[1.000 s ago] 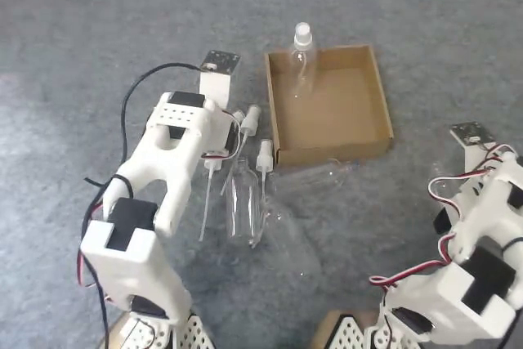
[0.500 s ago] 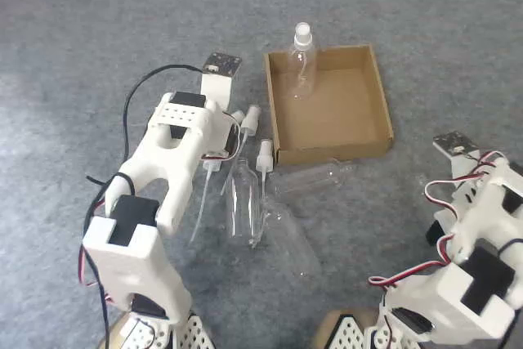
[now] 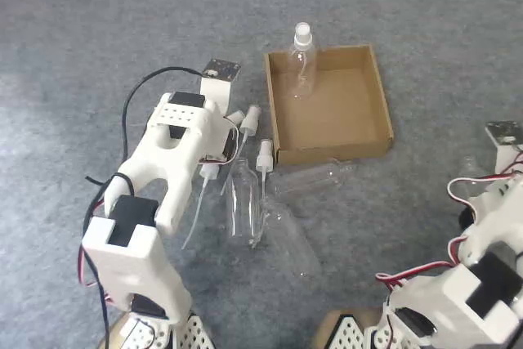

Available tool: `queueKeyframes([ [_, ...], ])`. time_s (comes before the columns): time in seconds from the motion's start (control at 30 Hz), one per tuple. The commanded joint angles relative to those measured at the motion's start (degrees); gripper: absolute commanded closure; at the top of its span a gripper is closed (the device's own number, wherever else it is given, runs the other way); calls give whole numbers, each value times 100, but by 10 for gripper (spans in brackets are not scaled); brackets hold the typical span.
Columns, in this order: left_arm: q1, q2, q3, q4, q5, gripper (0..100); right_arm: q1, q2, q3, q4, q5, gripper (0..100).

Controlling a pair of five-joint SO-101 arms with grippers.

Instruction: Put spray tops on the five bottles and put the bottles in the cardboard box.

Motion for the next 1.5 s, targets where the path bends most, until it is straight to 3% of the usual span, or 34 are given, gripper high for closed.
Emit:
queueKeyframes([
  [0.0, -26, 18, 101, 114, -18, 877, 57, -13, -281, -31, -105, 982],
  [0.13, -44, 18, 189, 79, -26, 822, 48, -13, -281, -31, -105, 982],
  [0.37, -53, -229, 171, 114, 0, 926, 48, -13, -281, -31, -97, 984],
  [0.5, -53, -941, 198, 369, 9, 991, 57, -13, -281, -48, 70, 985],
  [0.63, -53, -1802, 215, 730, 9, 990, 66, -13, -281, -31, 132, 982],
  [0.8, 0, -2760, 875, 554, 141, 989, 4, -13, -281, -31, 53, 978],
  [1.03, 0, -3807, 2448, -677, 211, 989, -101, -31, -281, -31, -273, 787],
  [1.17, 0, -3982, 2695, -818, 0, 989, -119, -13, -281, -31, -273, 693],
  [1.47, -9, -3991, 2870, -826, -18, 988, -708, -31, -765, -13, -290, 658],
])
